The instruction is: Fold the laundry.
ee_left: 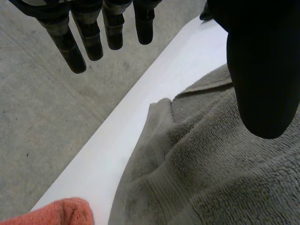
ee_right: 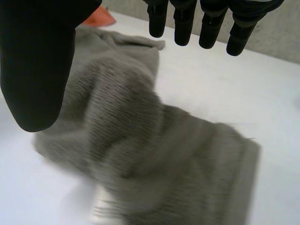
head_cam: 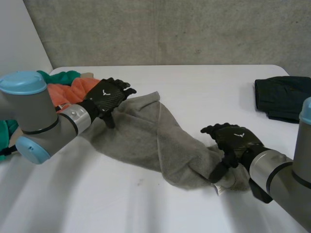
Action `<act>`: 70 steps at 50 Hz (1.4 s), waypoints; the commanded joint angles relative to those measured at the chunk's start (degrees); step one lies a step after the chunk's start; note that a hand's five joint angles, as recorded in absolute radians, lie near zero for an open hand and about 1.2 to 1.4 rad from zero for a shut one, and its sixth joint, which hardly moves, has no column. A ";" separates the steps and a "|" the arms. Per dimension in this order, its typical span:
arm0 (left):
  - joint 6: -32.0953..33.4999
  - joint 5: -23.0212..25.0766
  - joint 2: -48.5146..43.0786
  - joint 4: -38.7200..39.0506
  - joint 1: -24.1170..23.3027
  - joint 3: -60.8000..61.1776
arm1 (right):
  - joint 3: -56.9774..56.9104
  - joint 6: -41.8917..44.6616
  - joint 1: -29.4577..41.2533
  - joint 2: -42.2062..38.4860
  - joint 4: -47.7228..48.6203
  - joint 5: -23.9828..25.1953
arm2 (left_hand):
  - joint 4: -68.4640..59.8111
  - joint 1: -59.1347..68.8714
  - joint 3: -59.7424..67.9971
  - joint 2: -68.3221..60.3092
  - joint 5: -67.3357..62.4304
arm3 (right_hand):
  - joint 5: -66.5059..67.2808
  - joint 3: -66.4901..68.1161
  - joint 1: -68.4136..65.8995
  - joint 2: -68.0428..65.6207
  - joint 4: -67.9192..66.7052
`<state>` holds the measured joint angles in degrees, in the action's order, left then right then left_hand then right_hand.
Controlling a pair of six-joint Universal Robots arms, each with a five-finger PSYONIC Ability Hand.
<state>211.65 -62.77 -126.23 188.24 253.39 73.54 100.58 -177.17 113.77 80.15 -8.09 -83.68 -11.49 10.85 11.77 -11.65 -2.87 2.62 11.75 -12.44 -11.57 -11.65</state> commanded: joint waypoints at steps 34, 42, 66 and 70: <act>5.61 5.11 -15.44 -7.26 -11.42 -19.22 | -2.76 14.66 13.14 5.81 3.69 2.99 | 1.49 -0.85 -1.77 1.65 2.87 | 67.38 68.25 -67.56 -68.43 -68.35; 5.44 9.50 -15.71 -10.17 -13.18 -16.24 | -3.02 15.71 10.16 6.60 3.78 2.99 | -11.68 12.31 11.39 -11.52 -10.30 | 67.38 68.25 -67.56 -68.43 -68.35; -1.40 -17.38 -8.78 7.57 -11.96 -25.64 | -16.36 20.02 2.60 -1.39 12.73 2.73 | -68.51 69.15 68.23 -68.35 -67.13 | 67.38 68.25 -67.56 -68.43 -68.35; -9.05 -18.27 -0.70 16.36 -11.25 -21.87 | -24.10 20.37 0.66 -4.29 19.67 2.20 | -68.51 69.15 68.23 -68.35 -67.13 | 67.38 68.25 -67.56 -68.43 -68.35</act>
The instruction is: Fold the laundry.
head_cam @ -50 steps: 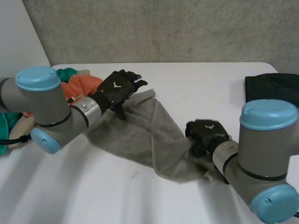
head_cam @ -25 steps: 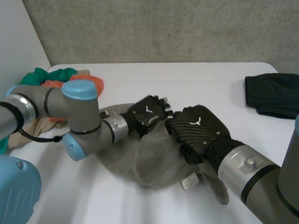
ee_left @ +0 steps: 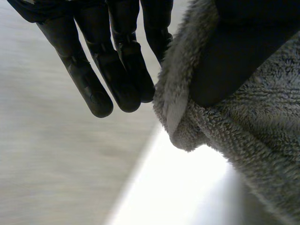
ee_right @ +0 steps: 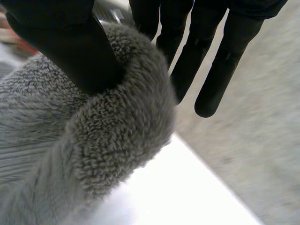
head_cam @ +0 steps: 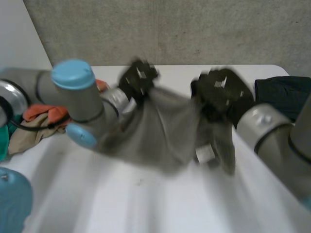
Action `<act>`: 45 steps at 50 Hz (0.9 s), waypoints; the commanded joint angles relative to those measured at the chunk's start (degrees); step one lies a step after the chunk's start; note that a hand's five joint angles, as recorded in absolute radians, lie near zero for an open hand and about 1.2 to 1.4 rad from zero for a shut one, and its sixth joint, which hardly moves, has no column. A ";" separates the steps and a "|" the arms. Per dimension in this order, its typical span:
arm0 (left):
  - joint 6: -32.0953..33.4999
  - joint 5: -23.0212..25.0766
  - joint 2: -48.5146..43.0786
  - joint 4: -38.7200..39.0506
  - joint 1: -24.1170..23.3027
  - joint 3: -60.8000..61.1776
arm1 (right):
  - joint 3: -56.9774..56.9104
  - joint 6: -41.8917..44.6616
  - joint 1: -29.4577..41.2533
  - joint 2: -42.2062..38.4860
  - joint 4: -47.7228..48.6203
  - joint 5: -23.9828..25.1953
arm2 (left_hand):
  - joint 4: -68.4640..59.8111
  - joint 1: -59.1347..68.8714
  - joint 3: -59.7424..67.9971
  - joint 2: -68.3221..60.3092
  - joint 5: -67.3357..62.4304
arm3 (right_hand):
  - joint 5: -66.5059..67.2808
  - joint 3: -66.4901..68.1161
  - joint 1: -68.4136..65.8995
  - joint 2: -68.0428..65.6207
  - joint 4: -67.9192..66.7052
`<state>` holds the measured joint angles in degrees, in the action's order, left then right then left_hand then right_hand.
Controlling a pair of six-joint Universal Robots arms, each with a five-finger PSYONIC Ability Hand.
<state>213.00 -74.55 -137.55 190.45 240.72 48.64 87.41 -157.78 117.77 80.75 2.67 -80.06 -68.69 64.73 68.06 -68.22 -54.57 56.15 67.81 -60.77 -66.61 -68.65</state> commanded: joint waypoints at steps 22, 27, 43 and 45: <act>-2.60 -12.11 20.84 20.49 -1.66 45.75 | -17.36 -5.43 -5.62 -24.40 4.63 13.70 | -11.31 15.27 11.94 -11.78 -15.43 | 8.80 7.14 -14.18 -8.34 -6.30; 0.30 -17.28 14.94 13.48 -3.77 44.35 | -21.22 2.11 -5.27 -32.92 -2.04 11.43 | -11.31 15.27 11.94 -11.78 -15.43 | 1.72 0.06 -7.10 -1.26 0.78; -9.27 -9.39 30.66 -8.15 1.84 42.32 | -22.03 0.55 -3.16 -25.12 -8.03 -0.89 | 58.69 -54.73 -58.06 58.22 54.57 | -56.15 -57.81 50.77 56.61 58.65; -10.50 -8.43 32.16 -10.44 3.95 42.24 | -20.71 -0.68 -3.07 -22.58 -9.52 -1.77 | 58.69 -54.73 -58.06 58.22 54.57 | -56.15 -57.81 50.77 56.61 58.65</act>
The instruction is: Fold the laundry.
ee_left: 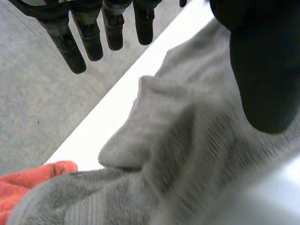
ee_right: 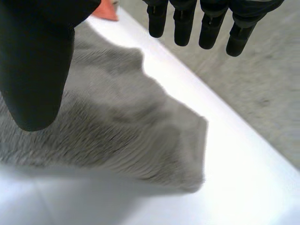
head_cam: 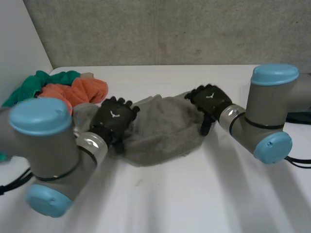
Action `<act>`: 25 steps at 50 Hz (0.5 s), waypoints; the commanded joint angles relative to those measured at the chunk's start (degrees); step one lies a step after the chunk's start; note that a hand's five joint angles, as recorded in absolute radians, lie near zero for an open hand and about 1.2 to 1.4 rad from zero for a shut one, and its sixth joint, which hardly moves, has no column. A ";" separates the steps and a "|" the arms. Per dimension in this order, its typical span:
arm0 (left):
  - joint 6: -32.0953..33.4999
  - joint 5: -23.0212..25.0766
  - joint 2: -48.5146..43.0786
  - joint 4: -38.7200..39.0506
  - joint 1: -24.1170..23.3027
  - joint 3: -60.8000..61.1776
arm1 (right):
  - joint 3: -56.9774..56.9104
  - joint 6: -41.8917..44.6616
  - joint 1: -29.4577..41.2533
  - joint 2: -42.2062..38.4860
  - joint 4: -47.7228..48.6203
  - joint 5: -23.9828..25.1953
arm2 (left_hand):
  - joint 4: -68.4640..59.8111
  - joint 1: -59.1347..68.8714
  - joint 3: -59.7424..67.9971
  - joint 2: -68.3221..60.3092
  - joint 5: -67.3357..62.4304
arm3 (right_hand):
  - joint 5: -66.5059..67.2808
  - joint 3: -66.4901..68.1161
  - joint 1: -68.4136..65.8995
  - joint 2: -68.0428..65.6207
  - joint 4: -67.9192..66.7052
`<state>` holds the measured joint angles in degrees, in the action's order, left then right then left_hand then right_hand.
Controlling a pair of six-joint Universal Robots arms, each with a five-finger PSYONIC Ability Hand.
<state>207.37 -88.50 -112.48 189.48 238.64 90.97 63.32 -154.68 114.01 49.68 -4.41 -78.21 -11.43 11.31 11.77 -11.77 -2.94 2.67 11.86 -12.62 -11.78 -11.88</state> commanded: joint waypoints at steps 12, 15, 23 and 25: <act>-3.21 23.87 7.99 -15.02 28.87 -0.26 | 16.73 -9.33 -1.16 23.08 -19.58 -1.78 | 0.06 0.06 -0.40 0.40 1.57 | -2.67 -1.86 2.62 1.78 1.88; -0.48 28.98 5.08 -14.93 32.05 -1.14 | 20.69 -6.61 -1.51 24.14 -19.50 0.33 | -2.97 3.10 2.63 -2.63 -1.47 | -1.19 -0.38 1.13 0.30 0.40; 9.98 37.00 -6.08 -17.92 35.84 -5.53 | 29.58 -1.76 -0.55 21.60 -9.93 2.71 | -8.03 8.15 7.69 -7.69 -6.52 | 12.30 13.11 -12.36 -13.19 -13.09; 10.08 36.91 -7.58 -17.30 35.58 -6.67 | 29.76 -2.99 0.16 20.20 -7.47 2.36 | -9.54 9.66 9.19 -9.19 -8.03 | 12.30 13.11 -12.36 -13.19 -13.09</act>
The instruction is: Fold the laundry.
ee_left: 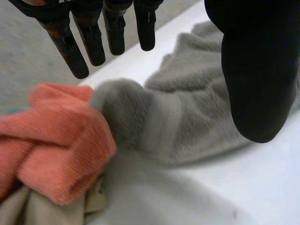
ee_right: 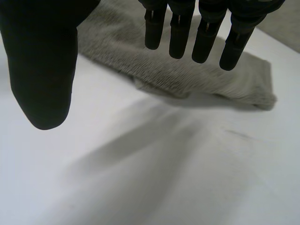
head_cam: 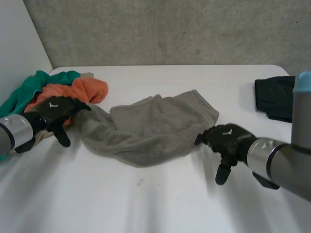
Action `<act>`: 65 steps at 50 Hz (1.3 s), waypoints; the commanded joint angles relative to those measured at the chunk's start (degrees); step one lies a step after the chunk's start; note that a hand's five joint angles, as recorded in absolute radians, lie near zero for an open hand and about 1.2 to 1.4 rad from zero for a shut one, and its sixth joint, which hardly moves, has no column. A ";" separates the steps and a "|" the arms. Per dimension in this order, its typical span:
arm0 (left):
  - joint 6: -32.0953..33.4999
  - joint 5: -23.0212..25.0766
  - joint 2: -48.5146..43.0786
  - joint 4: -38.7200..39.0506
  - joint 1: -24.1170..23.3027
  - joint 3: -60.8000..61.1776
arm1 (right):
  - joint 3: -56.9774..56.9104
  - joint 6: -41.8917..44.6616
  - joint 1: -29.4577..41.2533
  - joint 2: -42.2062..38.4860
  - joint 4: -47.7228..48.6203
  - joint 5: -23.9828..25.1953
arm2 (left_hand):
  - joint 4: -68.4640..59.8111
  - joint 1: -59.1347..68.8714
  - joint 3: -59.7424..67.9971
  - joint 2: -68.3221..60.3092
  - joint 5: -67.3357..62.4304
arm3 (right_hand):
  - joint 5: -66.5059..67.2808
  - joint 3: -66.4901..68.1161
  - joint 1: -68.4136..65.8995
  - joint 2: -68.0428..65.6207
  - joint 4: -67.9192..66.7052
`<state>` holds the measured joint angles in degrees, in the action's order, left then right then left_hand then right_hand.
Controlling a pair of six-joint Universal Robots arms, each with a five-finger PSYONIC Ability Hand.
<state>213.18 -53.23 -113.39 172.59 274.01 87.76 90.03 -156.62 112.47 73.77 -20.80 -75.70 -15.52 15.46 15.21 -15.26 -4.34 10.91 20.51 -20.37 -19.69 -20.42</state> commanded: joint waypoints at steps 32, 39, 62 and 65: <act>10.24 -9.87 -21.87 10.57 -7.70 -17.98 | -10.57 -7.04 7.59 -21.47 21.77 -7.88 | -64.48 64.54 64.79 -64.74 -65.66 | 2.87 3.28 -3.42 -4.10 -3.37; 6.65 -14.01 -17.39 10.31 -7.70 -15.61 | -15.76 -6.86 7.94 -25.16 22.30 -8.94 | -64.48 64.54 64.79 -64.74 -65.66 | 11.11 11.52 -11.66 -12.34 -11.61; -11.28 -17.61 13.71 -3.13 -5.86 -0.23 | -19.01 0.42 -0.23 -4.35 9.84 -10.79 | -64.48 64.54 64.79 -64.74 -65.66 | 59.09 59.49 -59.63 -60.31 -59.58; -13.83 -17.70 19.87 -7.26 -5.15 1.97 | -20.42 7.19 -2.95 0.05 2.54 -8.06 | -64.48 64.54 64.79 -64.74 -65.66 | 59.09 59.49 -59.63 -60.31 -59.58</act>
<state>204.03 -69.94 -103.52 172.81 267.77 86.68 70.53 -158.89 114.36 64.61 -7.47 -87.46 -68.71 65.68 68.08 -68.52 -56.22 56.70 67.95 -63.90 -67.31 -68.45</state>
